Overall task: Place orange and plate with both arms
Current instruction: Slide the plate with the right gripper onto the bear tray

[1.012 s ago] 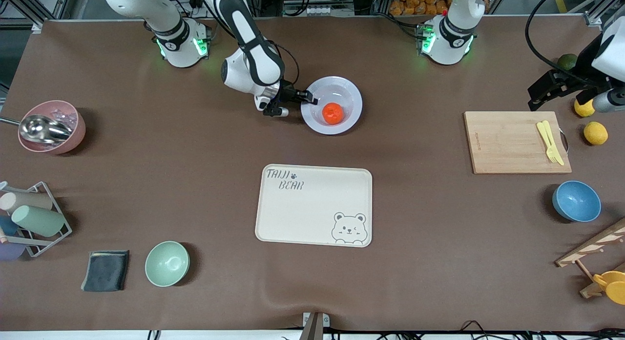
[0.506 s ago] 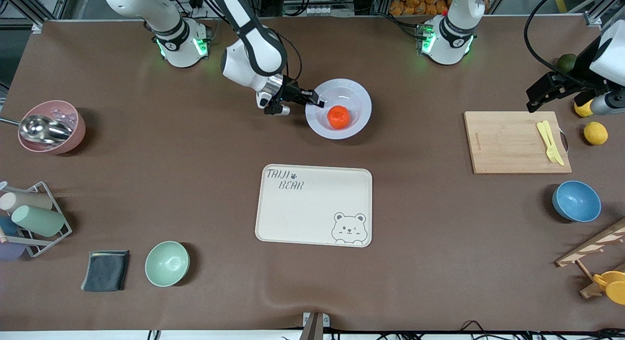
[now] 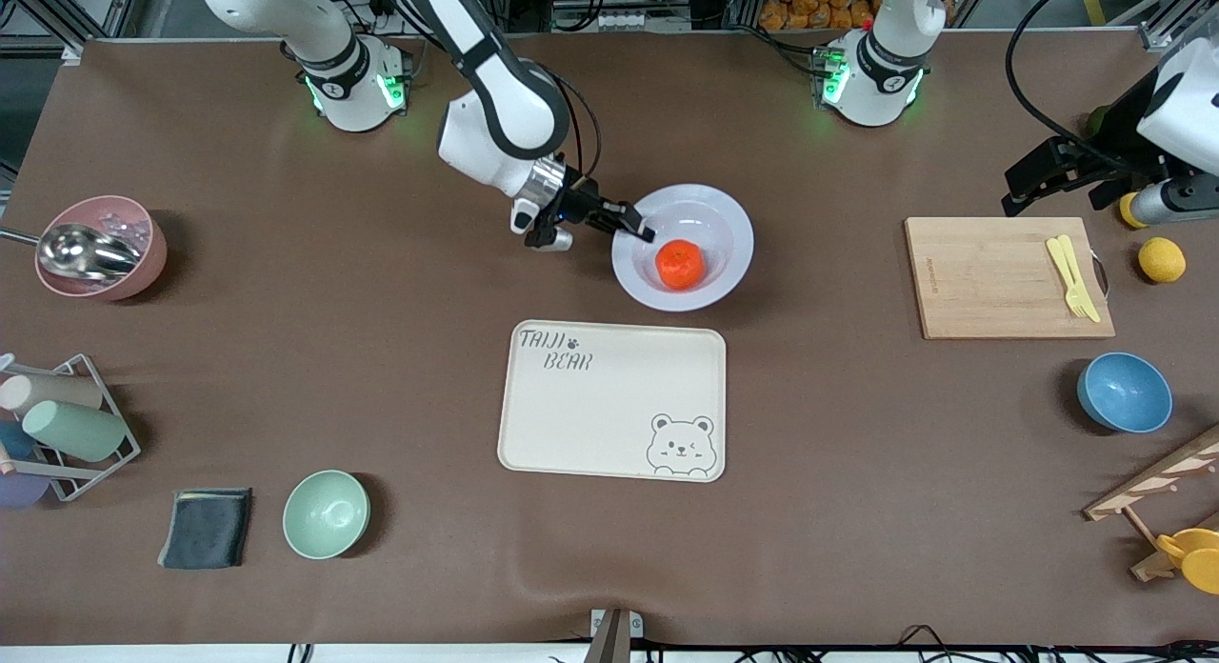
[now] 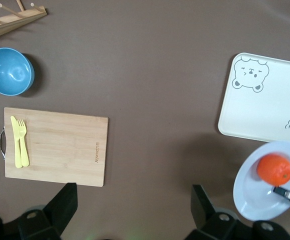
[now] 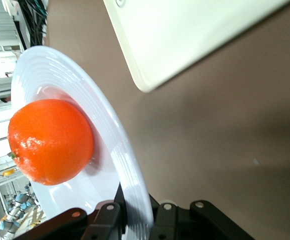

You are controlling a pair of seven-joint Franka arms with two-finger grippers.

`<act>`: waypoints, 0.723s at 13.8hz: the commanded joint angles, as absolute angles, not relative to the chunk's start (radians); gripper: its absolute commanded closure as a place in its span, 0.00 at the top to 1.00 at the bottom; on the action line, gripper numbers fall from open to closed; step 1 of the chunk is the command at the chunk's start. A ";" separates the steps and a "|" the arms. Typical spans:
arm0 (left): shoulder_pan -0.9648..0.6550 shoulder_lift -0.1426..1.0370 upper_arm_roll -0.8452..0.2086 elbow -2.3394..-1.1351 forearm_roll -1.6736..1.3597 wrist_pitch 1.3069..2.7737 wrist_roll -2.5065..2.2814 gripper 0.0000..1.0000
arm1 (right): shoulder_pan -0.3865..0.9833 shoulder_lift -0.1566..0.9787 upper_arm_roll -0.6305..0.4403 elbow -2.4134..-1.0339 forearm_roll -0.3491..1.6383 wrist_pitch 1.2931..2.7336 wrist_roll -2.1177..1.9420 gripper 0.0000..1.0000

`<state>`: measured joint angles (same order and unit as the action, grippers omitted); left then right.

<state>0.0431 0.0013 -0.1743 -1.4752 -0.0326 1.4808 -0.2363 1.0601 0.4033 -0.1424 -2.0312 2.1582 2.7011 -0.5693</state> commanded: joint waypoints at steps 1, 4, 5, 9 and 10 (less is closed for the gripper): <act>0.057 -0.008 -0.170 -1.476 -0.054 1.462 -0.221 1.00 | 1.022 0.500 -0.135 -1.898 2.135 2.703 -0.549 0.00; 0.057 -0.009 -0.166 -1.474 -0.054 1.450 -0.219 1.00 | 0.948 0.512 -0.135 -1.858 1.897 2.669 -0.416 0.00; 0.066 -0.006 -0.166 -1.473 -0.055 1.451 -0.221 1.00 | 0.915 0.509 -0.135 -1.853 1.778 2.621 -0.334 0.00; 0.077 0.026 -0.166 -1.473 -0.054 1.454 -0.232 1.00 | 0.784 0.514 -0.135 -1.787 1.450 2.417 -0.115 0.00; 0.078 0.025 -0.164 -1.473 -0.054 1.454 -0.232 1.00 | 0.752 0.517 -0.137 -1.767 1.407 2.361 -0.095 0.00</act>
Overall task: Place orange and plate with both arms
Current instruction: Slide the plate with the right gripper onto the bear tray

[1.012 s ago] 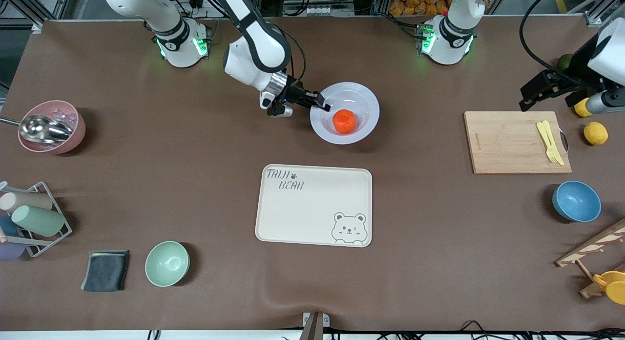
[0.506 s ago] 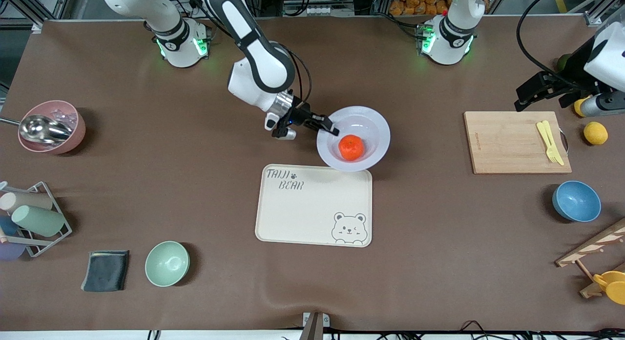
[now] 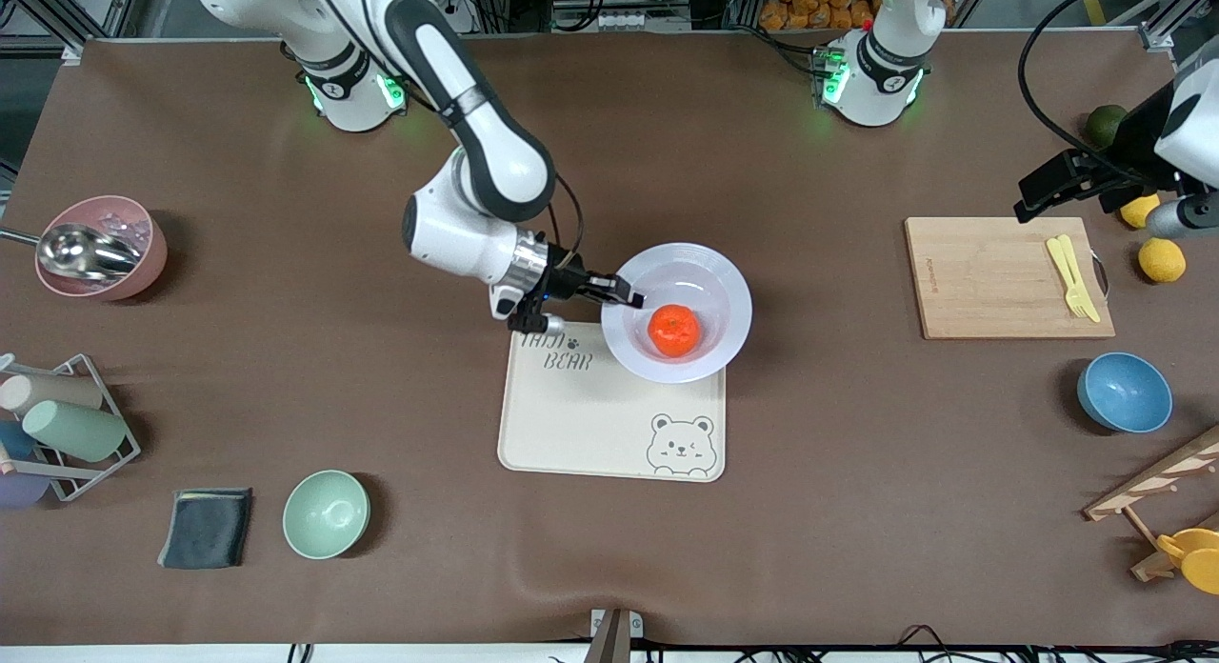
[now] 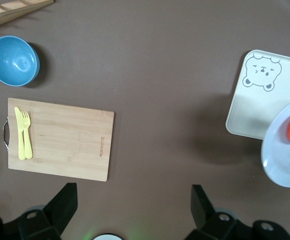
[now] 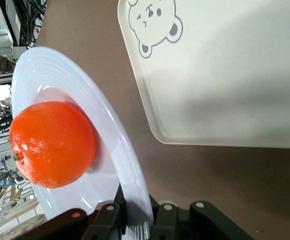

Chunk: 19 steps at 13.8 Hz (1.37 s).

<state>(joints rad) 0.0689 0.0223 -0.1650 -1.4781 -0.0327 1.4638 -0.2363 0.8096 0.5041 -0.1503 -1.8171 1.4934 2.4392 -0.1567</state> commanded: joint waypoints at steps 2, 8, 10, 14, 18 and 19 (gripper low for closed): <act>0.089 0.026 -0.166 -1.470 -0.052 1.457 -0.232 1.00 | 0.680 0.544 -0.137 -1.714 1.298 2.246 -0.072 0.00; 0.091 0.018 -0.164 -1.471 -0.040 1.456 -0.218 1.00 | 0.578 0.698 -0.137 -1.514 1.181 2.091 -0.052 0.00; 0.087 0.021 -0.166 -1.473 -0.022 1.456 -0.218 1.00 | 0.578 0.741 -0.137 -1.474 1.169 2.091 -0.052 0.00; 0.086 0.028 -0.167 -1.473 0.006 1.466 -0.218 1.00 | 0.578 0.791 -0.137 -1.440 1.063 2.095 -0.052 0.00; 0.087 0.044 -0.172 -1.473 0.008 1.483 -0.222 1.00 | 0.577 0.850 -0.137 -1.414 1.057 2.102 -0.089 0.00; 0.092 0.043 -0.173 -1.473 0.008 1.482 -0.216 1.00 | 0.577 0.863 -0.137 -1.405 1.058 2.102 -0.097 0.00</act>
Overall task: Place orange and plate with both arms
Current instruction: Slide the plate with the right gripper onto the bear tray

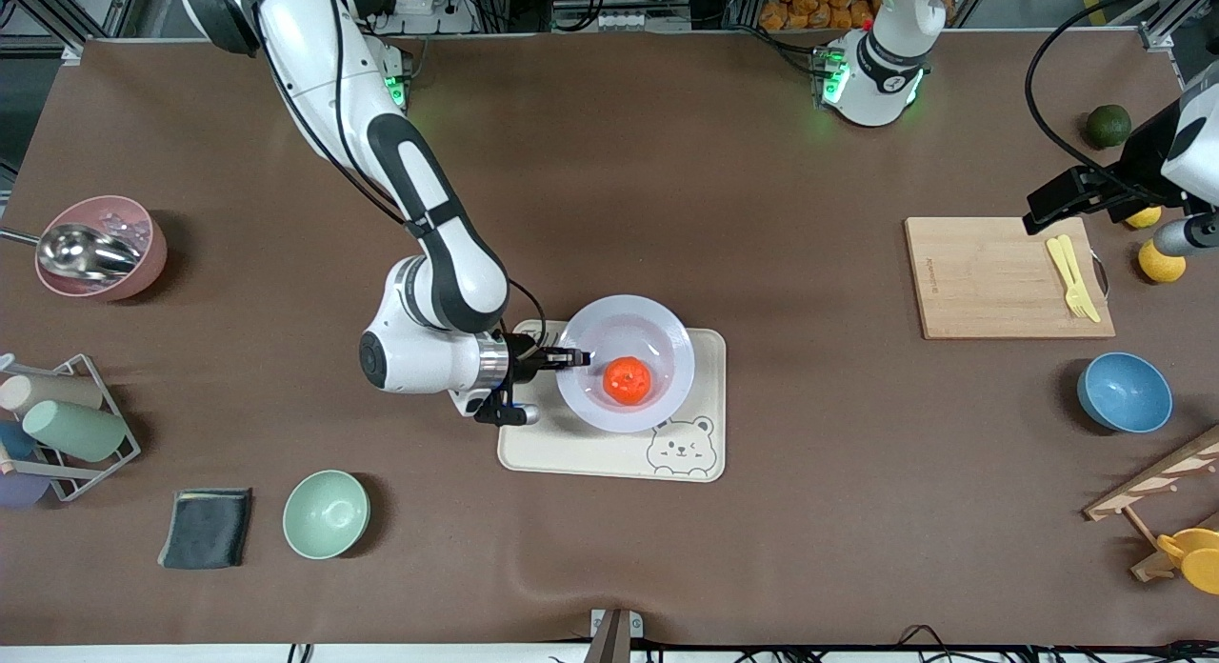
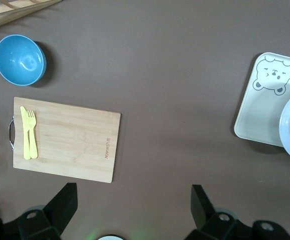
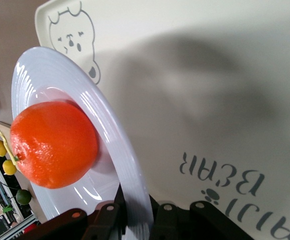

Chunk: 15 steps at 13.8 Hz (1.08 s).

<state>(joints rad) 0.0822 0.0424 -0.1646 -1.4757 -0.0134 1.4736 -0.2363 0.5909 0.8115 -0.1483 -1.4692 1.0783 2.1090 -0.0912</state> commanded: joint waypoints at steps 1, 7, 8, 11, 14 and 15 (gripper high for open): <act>0.089 0.043 -0.173 -1.474 0.008 1.482 -0.215 1.00 | 0.578 0.868 -0.135 -1.404 1.060 2.106 -0.097 0.00; 0.086 0.049 -0.175 -1.471 0.008 1.485 -0.216 1.00 | 0.594 0.916 -0.132 -1.384 1.063 2.175 -0.104 0.00; 0.084 0.051 -0.176 -1.471 0.008 1.491 -0.216 1.00 | 0.594 0.922 -0.132 -1.384 1.065 2.180 -0.116 0.00; 0.080 0.052 -0.175 -1.473 0.009 1.497 -0.216 1.00 | 0.595 0.931 -0.132 -1.384 1.065 2.200 -0.121 0.00; 0.086 0.052 -0.176 -1.473 0.009 1.496 -0.215 1.00 | 0.594 0.927 -0.132 -1.385 1.068 2.203 -0.121 0.87; 0.086 0.051 -0.176 -1.473 0.009 1.496 -0.215 1.00 | 0.591 0.917 -0.133 -1.387 1.068 2.201 -0.121 1.00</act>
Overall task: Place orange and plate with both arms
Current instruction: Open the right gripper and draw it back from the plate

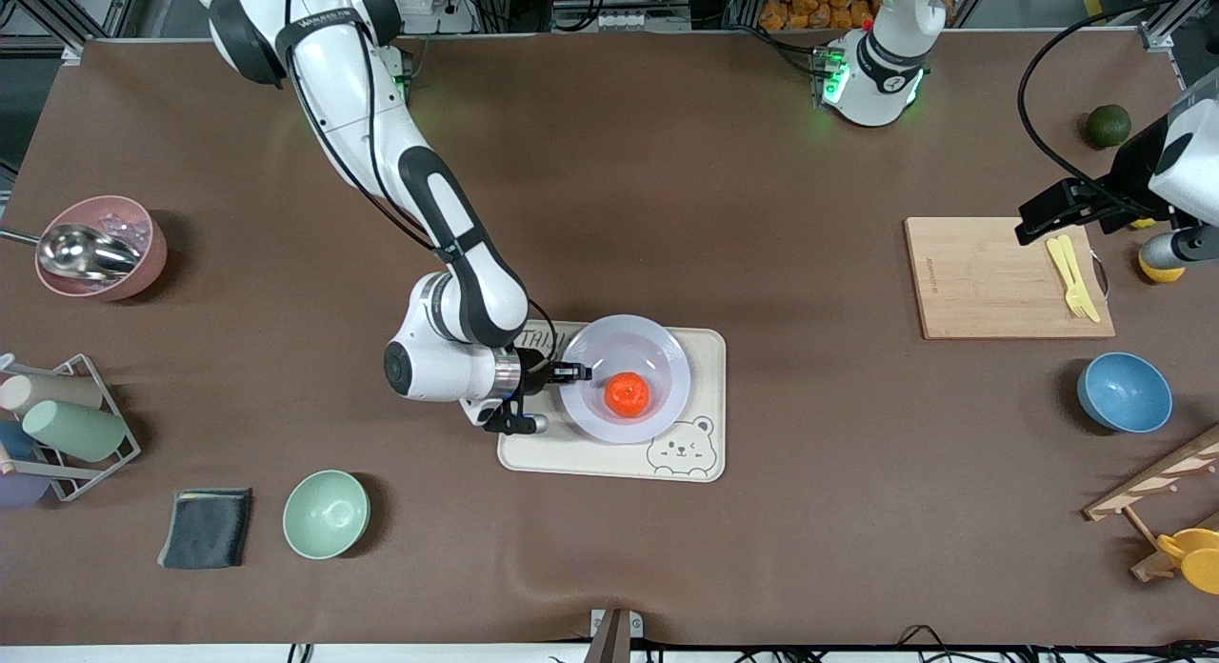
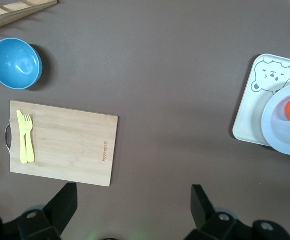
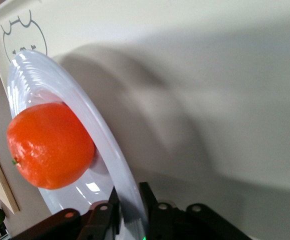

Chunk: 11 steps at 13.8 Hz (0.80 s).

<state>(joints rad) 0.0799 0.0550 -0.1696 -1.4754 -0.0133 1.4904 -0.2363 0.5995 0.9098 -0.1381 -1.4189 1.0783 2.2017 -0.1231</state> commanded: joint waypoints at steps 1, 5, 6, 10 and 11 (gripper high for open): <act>0.087 0.049 -0.176 -1.474 0.009 1.494 -0.215 1.00 | 0.583 0.908 -0.133 -1.390 1.065 2.198 -0.124 1.00; 0.087 0.049 -0.176 -1.476 0.009 1.493 -0.215 1.00 | 0.572 0.864 -0.143 -1.414 1.051 2.187 -0.123 1.00; 0.087 0.049 -0.176 -1.476 0.009 1.493 -0.215 1.00 | 0.572 0.856 -0.144 -1.422 1.051 2.187 -0.123 1.00; 0.087 0.051 -0.176 -1.473 0.009 1.494 -0.215 1.00 | 0.572 0.821 -0.202 -1.434 1.009 2.091 -0.158 1.00; 0.087 0.051 -0.175 -1.471 0.009 1.494 -0.215 1.00 | 0.577 0.815 -0.236 -1.433 1.008 2.047 -0.181 1.00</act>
